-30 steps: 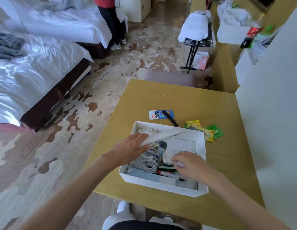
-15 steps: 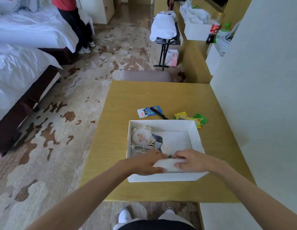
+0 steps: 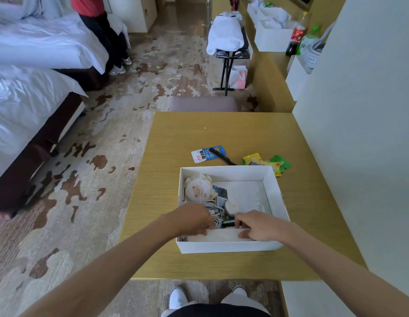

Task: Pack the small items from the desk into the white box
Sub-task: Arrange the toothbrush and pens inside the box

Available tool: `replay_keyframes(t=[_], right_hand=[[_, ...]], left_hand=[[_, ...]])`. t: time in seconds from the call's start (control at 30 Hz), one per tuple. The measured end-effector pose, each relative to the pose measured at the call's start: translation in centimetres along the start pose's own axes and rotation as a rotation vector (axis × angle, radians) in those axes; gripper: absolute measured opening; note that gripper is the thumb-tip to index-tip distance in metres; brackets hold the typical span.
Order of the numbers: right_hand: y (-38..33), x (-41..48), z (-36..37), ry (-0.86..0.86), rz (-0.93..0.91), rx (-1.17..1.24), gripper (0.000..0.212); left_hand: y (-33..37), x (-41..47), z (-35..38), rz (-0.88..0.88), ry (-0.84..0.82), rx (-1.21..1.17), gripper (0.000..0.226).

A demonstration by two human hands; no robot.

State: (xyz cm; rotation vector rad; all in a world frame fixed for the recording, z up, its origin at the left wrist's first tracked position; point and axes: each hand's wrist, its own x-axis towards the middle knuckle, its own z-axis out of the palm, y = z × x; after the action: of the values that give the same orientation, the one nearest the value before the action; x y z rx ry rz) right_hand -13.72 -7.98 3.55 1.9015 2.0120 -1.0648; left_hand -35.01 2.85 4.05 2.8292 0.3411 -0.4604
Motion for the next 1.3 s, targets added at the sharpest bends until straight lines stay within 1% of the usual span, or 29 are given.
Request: replay_keyframes(t=[0.1,0.17,0.3,0.43,0.53,0.63,0.73,0.87,0.97,1.07,1.1,1.17,1.23,1.3], right_hand=[[0.5,0.1,0.0,0.028,-0.066,-0.011,0.017],[0.9,0.3,-0.3,0.036,-0.099,-0.044,0.020],[1.4,0.9,-0.4,0.031,-0.137,-0.082,0.024],[2.1,1.2,-0.5,0.006,-0.161,-0.070,0.026],[2.1,1.3,-0.9,-0.037,-0.178,-0.073,0.027],[1.9,1.5,-1.3,-0.068,-0.196,-0.069,0.026],[1.6,1.5,-1.5,-0.074,-0.221,-0.068,0.028],[0.5,1.7,-0.8,-0.032,-0.255,-0.036,0.031],[-0.1,1.9,-0.7,-0.030,-0.275,-0.059,0.032],[0.4,1.7,-1.7,-0.043,-0.305,-0.083,0.032],[0.6,1.7,-2.2,-0.020,-0.315,-0.064,0.030],[1.0,1.6,-3.3,0.059,-0.323,0.026,0.025],[1.4,1.9,-4.8,0.174,-0.327,0.154,0.021],[1.7,2.7,-6.7,0.340,-0.321,0.307,0.018]], left_hand=[[-0.6,-0.2,-0.5,0.008,-0.072,0.078,0.038],[-0.8,-0.4,-0.7,0.011,-0.103,0.156,0.042],[-1.0,-0.3,-0.9,-0.027,-0.149,0.182,0.044],[-1.0,0.2,-1.1,-0.103,-0.168,0.199,0.038],[-1.0,0.7,-1.1,-0.140,-0.175,0.202,0.026],[-0.9,0.9,-1.3,-0.180,-0.139,0.224,0.017],[-1.1,0.7,-0.9,-0.226,-0.079,0.216,0.016],[-1.3,0.2,-0.3,-0.248,-0.014,0.200,0.019],[-1.2,0.2,-0.8,-0.327,-0.054,0.138,0.019],[-0.8,0.2,-1.7,-0.428,-0.095,-0.036,0.017],[-0.7,0.1,-2.1,-0.447,-0.084,-0.111,0.018],[-0.8,-0.1,-3.2,-0.469,0.007,-0.234,0.019],[-1.2,-0.1,-4.4,-0.512,0.160,-0.268,0.020],[-1.9,0.3,-5.7,-0.560,0.335,-0.293,0.021]])
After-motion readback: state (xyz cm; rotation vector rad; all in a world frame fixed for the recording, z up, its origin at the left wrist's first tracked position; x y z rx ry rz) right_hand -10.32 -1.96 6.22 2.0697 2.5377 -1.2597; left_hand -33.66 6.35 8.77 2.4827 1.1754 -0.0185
